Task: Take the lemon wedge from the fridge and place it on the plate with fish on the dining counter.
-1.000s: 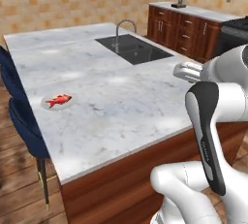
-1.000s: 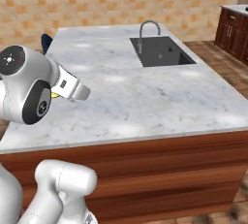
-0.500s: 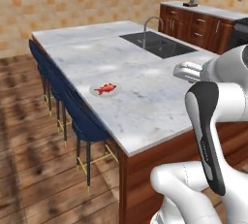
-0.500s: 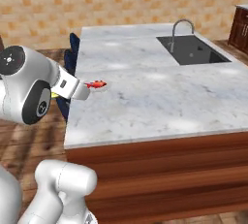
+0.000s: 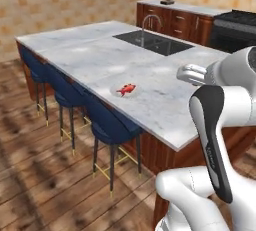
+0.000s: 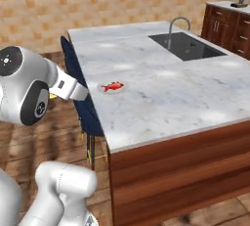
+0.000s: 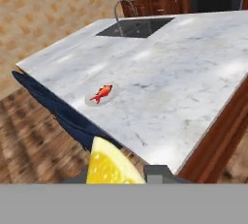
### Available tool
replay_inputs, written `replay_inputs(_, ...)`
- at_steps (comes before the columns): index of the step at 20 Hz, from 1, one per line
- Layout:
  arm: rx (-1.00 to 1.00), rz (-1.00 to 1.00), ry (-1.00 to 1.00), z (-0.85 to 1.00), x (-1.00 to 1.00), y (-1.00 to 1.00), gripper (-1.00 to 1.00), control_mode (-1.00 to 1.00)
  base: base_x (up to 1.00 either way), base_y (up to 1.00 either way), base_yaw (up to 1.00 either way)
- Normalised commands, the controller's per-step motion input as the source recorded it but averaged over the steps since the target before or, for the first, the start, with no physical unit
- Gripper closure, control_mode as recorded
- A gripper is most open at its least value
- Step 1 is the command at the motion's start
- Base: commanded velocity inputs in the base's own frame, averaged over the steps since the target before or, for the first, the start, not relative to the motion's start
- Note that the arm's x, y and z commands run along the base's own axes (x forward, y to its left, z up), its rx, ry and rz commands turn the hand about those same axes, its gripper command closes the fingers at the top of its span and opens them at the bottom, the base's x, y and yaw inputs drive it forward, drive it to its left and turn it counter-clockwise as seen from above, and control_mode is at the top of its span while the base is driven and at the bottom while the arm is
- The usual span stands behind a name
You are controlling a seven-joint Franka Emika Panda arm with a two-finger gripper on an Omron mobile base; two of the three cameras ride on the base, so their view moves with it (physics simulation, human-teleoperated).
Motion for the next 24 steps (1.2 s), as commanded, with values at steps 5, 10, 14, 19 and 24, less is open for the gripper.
replay_inputs(5, 0.00, 0.00, 0.00, 0.00, 0.00, 0.00, 1.00, 1.00, 0.36, 1.00, -0.60)
replay_inputs(10, 0.00, 0.00, 0.00, 0.00, 0.00, 0.00, 1.00, 1.00, 0.00, 1.00, -0.54)
replay_inputs(14, 0.00, 0.00, 0.00, 0.00, 0.00, 0.00, 1.00, 1.00, 0.02, 1.00, -0.67)
replay_inputs(19, 0.00, 0.00, 0.00, 0.00, 0.00, 0.00, 1.00, 1.00, 0.19, 1.00, -0.59)
replay_inputs(24, 0.00, 0.00, 0.00, 0.00, 0.00, 0.00, 1.00, 1.00, 0.86, 0.99, -0.23)
